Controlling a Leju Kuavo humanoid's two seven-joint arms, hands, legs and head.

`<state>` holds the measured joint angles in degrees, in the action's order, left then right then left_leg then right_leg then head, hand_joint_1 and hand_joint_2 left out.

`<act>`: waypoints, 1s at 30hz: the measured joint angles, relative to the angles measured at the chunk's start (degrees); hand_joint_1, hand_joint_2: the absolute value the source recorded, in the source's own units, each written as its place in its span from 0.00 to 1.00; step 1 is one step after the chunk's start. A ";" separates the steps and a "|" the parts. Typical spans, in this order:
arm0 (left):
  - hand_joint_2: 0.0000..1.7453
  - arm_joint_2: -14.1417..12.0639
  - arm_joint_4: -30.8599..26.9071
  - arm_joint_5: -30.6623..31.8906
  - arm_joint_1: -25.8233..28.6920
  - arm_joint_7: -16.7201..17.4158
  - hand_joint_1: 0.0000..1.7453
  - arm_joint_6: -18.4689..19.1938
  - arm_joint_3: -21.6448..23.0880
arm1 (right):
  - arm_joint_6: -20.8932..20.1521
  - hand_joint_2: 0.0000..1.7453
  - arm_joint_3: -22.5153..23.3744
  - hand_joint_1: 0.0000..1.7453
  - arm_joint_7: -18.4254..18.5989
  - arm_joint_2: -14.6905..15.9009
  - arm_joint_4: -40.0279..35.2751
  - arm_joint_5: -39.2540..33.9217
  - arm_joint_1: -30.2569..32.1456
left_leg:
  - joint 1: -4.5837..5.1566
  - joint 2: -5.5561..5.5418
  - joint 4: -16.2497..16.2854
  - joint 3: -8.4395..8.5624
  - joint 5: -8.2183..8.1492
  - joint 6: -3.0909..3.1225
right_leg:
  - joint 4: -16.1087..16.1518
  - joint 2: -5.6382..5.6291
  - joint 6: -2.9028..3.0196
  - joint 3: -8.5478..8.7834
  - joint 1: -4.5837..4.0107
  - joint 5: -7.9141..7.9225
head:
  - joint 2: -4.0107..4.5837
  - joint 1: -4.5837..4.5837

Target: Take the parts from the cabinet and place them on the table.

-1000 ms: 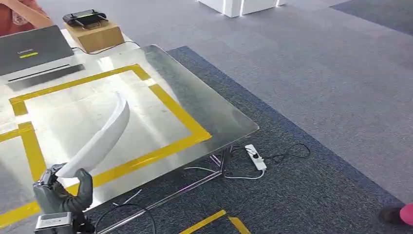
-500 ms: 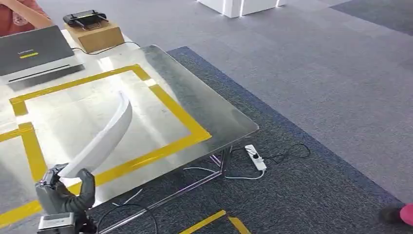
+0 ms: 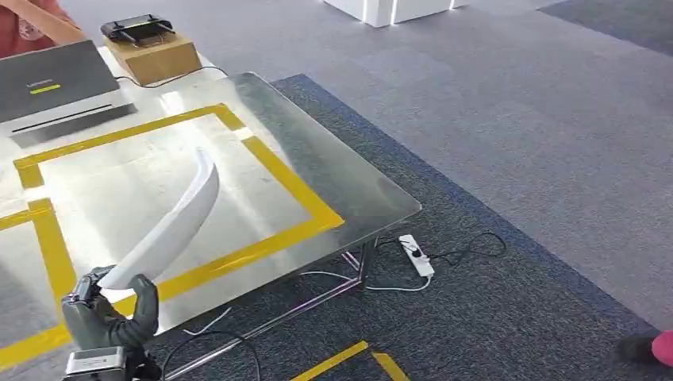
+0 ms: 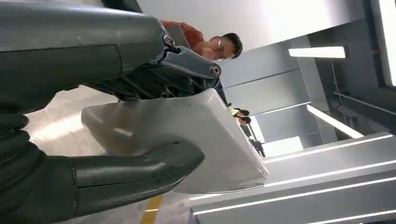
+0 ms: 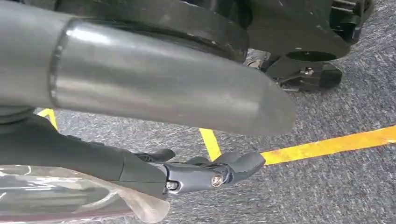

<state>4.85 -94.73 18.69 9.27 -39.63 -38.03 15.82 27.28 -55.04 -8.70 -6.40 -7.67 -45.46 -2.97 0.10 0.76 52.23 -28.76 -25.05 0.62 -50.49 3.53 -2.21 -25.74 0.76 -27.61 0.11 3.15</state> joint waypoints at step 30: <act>1.00 -0.04 0.07 -0.04 -0.66 0.22 1.00 -1.40 0.37 | -0.02 0.00 0.02 0.00 -0.68 0.00 0.00 -1.90 0.00 | 0.00 0.01 0.82 -0.60 -0.26 0.01 | -0.79 -0.01 -0.04 -0.94 0.00 -0.25 | 0.00 0.00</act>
<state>4.81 -94.66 18.64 8.61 -39.41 -39.43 16.20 27.26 -55.01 -9.38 -6.40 -7.67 -47.36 -2.97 0.10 0.77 53.04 -29.36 -25.30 0.63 -51.27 3.52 -2.25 -26.67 0.75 -27.86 0.11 3.15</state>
